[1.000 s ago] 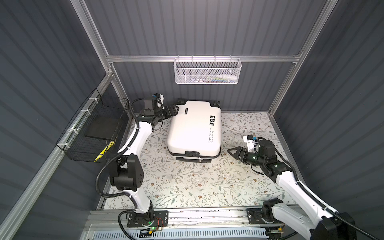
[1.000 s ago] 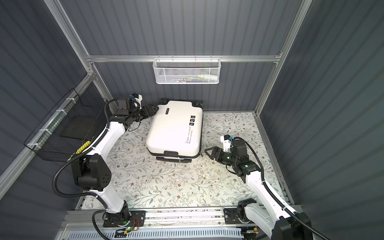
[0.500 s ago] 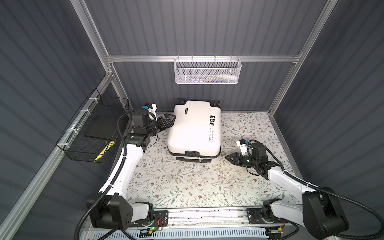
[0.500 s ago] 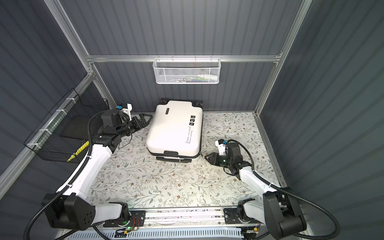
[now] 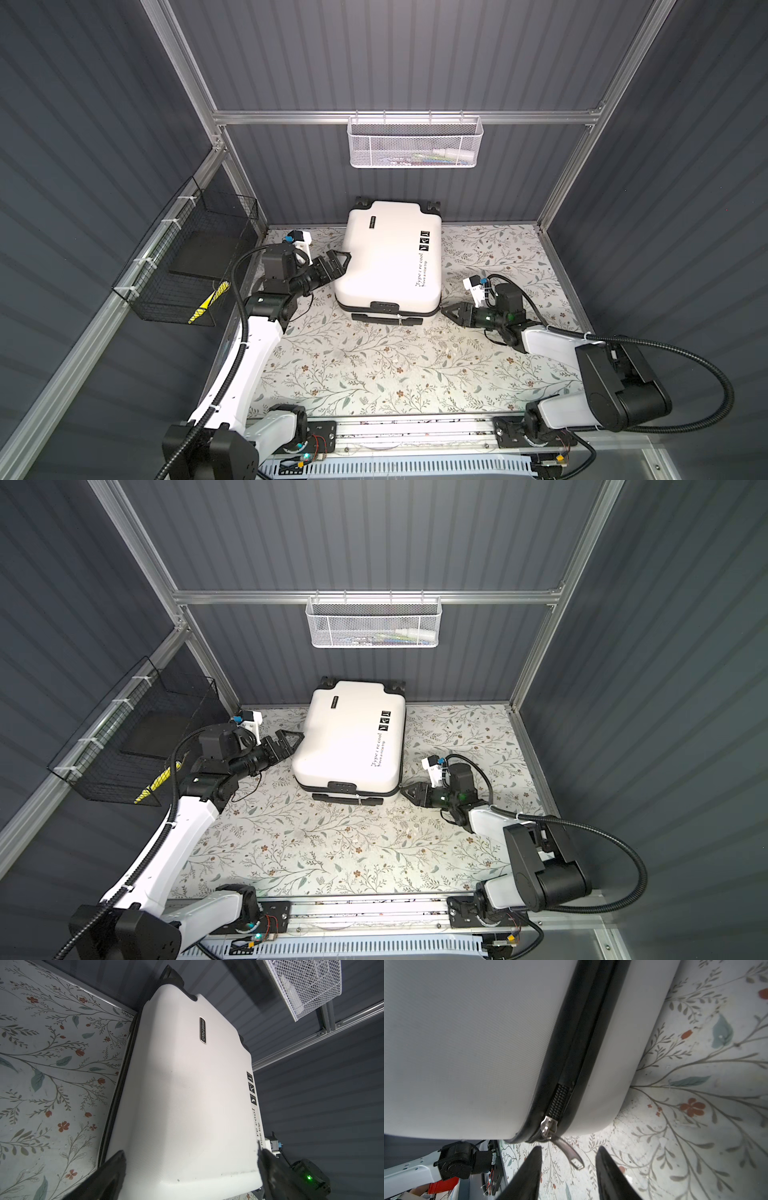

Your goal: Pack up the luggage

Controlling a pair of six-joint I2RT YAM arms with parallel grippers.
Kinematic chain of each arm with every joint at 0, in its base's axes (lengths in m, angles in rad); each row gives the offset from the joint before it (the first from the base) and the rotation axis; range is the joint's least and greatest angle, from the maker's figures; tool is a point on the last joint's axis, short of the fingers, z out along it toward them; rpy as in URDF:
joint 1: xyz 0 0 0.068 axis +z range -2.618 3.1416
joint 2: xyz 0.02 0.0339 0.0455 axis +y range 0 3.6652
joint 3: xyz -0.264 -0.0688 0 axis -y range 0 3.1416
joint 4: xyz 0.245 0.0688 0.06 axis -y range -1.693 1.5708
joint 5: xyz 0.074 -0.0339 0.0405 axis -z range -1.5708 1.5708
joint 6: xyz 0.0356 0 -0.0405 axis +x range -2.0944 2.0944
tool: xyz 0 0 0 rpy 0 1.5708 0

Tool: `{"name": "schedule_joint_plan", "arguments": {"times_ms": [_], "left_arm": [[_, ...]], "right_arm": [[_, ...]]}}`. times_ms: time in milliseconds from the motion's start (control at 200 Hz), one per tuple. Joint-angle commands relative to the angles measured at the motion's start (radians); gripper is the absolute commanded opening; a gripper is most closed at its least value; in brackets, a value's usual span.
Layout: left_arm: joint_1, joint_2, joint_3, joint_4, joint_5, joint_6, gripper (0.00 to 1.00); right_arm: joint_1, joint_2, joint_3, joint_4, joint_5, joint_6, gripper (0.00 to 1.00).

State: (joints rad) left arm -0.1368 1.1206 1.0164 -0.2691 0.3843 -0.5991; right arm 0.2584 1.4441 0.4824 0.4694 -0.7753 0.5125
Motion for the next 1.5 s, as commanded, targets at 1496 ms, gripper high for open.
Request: {"name": "schedule_joint_plan", "arguments": {"times_ms": [1496], "left_arm": [[-0.007,-0.078,-0.105,0.024,0.033,-0.034,1.0]], "right_arm": [[0.355,-0.149,-0.008,-0.171,0.852,-0.317,0.45]]}}
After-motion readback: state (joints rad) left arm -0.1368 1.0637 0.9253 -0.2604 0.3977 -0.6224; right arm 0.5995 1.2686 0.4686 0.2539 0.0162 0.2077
